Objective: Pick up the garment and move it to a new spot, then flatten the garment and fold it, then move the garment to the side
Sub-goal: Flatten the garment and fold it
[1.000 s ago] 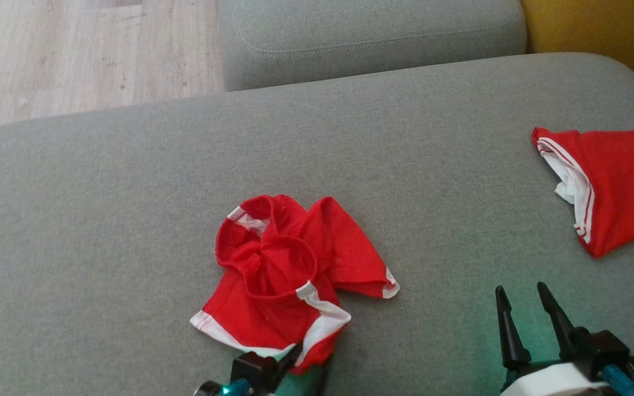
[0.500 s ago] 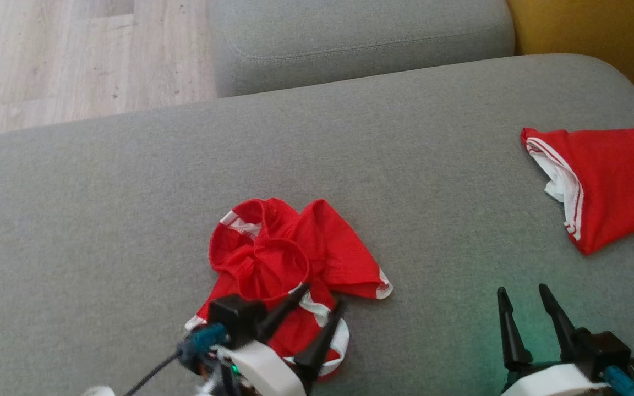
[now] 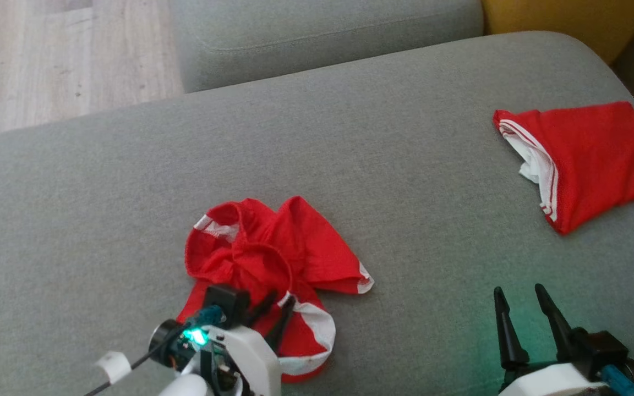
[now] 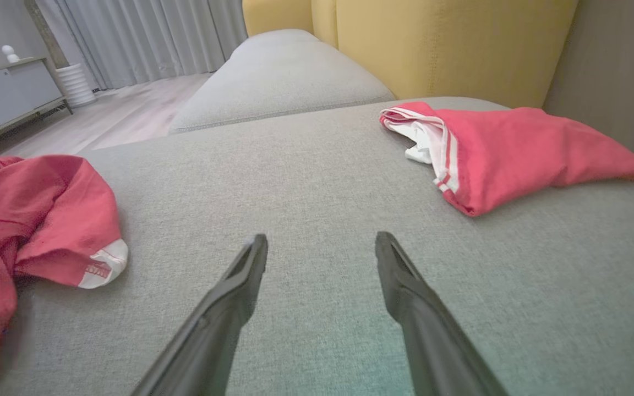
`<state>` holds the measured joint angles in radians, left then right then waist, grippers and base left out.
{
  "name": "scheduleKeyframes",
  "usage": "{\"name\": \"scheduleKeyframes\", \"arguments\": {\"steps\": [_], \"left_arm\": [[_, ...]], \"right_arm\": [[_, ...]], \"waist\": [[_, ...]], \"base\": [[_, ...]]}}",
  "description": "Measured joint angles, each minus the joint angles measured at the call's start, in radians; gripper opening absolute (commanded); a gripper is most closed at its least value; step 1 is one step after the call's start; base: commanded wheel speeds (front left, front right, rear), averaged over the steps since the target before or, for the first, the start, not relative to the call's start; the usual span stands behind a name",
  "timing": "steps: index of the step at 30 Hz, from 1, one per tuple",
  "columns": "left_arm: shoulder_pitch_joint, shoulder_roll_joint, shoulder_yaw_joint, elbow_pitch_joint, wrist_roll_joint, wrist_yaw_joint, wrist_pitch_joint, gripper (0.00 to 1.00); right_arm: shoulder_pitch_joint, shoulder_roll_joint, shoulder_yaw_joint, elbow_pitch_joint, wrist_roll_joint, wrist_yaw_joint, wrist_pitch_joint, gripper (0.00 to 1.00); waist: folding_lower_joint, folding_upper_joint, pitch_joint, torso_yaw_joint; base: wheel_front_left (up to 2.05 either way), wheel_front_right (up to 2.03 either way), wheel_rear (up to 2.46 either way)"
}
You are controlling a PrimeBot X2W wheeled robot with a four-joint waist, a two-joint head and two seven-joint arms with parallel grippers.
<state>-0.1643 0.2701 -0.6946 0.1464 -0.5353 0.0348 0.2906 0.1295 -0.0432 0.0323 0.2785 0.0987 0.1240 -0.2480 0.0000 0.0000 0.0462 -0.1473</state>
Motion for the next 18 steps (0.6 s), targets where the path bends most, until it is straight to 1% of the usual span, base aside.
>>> {"name": "scheduleKeyframes", "arguments": {"steps": [1, 2, 6, 8, 12, 16, 18], "left_arm": [[-0.001, 0.000, -0.003, 0.009, 0.000, -0.001, 0.000, 0.24], [-0.002, 0.000, -0.009, 0.016, 0.000, -0.002, 0.009, 0.00], [-0.005, 0.004, -0.027, 0.031, -0.006, -0.029, 0.053, 0.00], [-0.008, 0.001, -0.027, 0.023, -0.037, -0.048, 0.062, 0.00], [-0.047, -0.020, -0.009, -0.020, -0.087, -0.065, 0.065, 0.00], [-0.177, -0.086, 0.052, -0.022, -0.128, -0.065, 0.052, 0.00], [-0.269, -0.111, 0.079, -0.004, -0.128, -0.064, 0.034, 0.00]], "right_arm": [[0.000, 0.000, -0.002, 0.001, 0.002, 0.000, 0.000, 1.00], [0.000, 0.000, -0.003, 0.002, 0.007, 0.000, 0.000, 1.00], [-0.002, 0.000, -0.002, 0.003, 0.007, 0.000, 0.000, 1.00], [-0.010, 0.000, 0.001, 0.005, 0.007, 0.000, 0.000, 1.00], [-0.042, 0.000, 0.008, 0.005, 0.018, 0.000, 0.000, 1.00], [-0.065, 0.000, 0.034, 0.007, 0.037, 0.000, 0.000, 1.00], [-0.069, 0.000, 0.047, 0.012, 0.050, 0.000, 0.000, 1.00]], "waist": [[0.0000, 0.0000, 0.002, -0.005], [0.0000, 0.0000, 0.004, -0.008], [0.0001, 0.0000, 0.014, -0.019], [0.0001, 0.0000, 0.017, -0.027], [0.0000, 0.0000, 0.020, -0.054], [0.0001, 0.0000, 0.024, -0.095], [0.0001, 0.0000, 0.027, -0.119]], "base": [[0.00, 0.00, 0.00], [0.00, 0.00, 0.00], [0.00, 0.00, 0.00], [0.00, 0.00, 0.00], [0.00, 0.00, 0.00], [0.00, 0.00, 0.00], [0.00, 0.00, 0.00]]}}
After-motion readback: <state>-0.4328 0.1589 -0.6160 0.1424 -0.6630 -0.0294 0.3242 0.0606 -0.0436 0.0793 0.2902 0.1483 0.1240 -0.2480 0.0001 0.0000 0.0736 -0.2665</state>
